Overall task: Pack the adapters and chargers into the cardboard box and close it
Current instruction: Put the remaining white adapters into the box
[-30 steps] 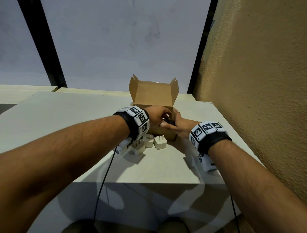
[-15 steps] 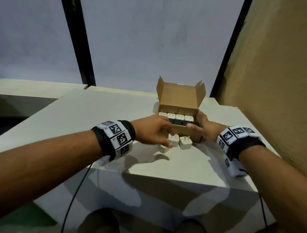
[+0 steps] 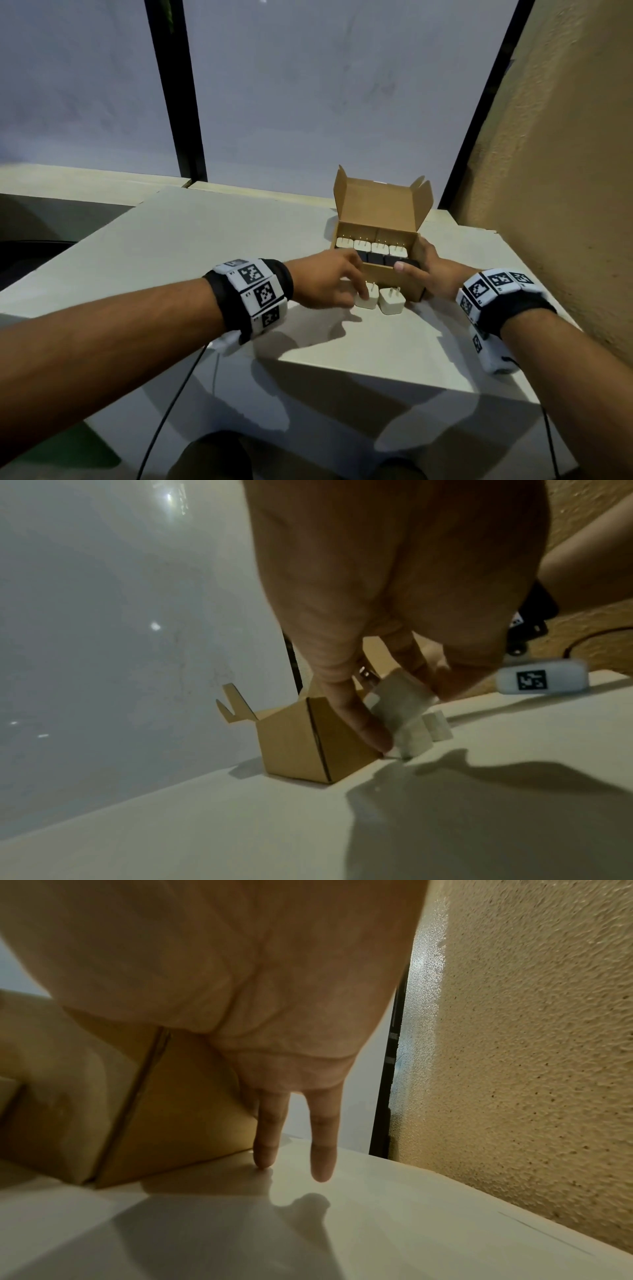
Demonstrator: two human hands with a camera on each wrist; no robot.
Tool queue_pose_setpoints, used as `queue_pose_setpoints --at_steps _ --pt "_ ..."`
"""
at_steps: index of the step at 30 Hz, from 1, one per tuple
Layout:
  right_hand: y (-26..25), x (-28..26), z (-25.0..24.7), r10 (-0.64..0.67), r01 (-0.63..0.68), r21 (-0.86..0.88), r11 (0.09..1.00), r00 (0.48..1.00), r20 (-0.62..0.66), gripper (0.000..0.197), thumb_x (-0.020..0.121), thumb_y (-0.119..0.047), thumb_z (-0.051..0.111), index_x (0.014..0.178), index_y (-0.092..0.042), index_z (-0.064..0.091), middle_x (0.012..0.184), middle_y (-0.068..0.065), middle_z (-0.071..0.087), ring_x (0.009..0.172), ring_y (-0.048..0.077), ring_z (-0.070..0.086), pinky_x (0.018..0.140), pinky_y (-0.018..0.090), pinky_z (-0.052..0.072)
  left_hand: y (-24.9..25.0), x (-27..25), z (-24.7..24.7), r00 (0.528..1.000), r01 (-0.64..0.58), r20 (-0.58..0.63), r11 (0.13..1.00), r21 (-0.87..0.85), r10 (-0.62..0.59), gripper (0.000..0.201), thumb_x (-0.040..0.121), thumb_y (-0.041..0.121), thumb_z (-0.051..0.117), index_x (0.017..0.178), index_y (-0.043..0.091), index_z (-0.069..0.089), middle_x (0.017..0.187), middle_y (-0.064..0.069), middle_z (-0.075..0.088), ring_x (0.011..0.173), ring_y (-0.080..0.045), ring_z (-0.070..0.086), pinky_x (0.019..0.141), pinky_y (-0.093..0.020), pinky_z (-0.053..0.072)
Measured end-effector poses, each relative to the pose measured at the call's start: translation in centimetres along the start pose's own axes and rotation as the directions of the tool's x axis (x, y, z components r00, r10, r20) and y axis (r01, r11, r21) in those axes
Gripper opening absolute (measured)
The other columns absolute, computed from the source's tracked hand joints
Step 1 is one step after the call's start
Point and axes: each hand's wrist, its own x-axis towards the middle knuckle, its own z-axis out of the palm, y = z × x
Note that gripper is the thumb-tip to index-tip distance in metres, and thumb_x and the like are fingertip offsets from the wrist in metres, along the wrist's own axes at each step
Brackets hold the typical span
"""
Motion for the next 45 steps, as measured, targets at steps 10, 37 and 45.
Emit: queue_pose_setpoints --at_steps 10,37,45 --pt "0.6 0.6 0.2 -0.047 0.048 0.060 0.997 0.998 -0.033 0.125 0.050 -0.100 0.038 0.152 -0.036 0.003 0.158 0.000 0.032 0.139 0.027 0.040 0.116 0.047 0.031 -1.0 2.6 -2.3 0.946 0.053 -0.310 0.987 -0.154 -0.099 0.020 0.081 0.020 0.071 0.097 0.030 0.064 0.108 0.003 0.048 0.093 -0.010 0.048 0.084 -0.019 0.039" --pt "0.4 0.5 0.2 -0.035 0.034 -0.016 0.999 0.997 -0.064 0.116 0.062 -0.092 0.037 0.154 -0.030 0.003 0.157 0.003 0.034 0.140 0.030 0.038 0.116 0.047 0.030 -3.9 7.9 -2.7 0.897 0.324 -0.313 0.946 -0.016 -0.312 0.042 0.089 -0.005 0.055 0.128 0.010 0.059 0.125 -0.011 0.060 0.102 -0.019 0.060 0.086 -0.022 0.042" --pt "1.6 1.9 0.7 -0.014 0.013 -0.020 1.000 0.997 -0.072 0.129 0.046 -0.106 0.029 0.152 -0.036 0.005 0.158 0.001 0.031 0.142 0.029 0.035 0.115 0.049 0.031 -3.3 8.0 -2.3 0.881 0.372 -0.314 0.928 -0.006 -0.355 0.030 0.091 -0.002 0.053 0.119 0.006 0.063 0.106 -0.010 0.068 0.092 -0.020 0.064 0.078 -0.024 0.048"
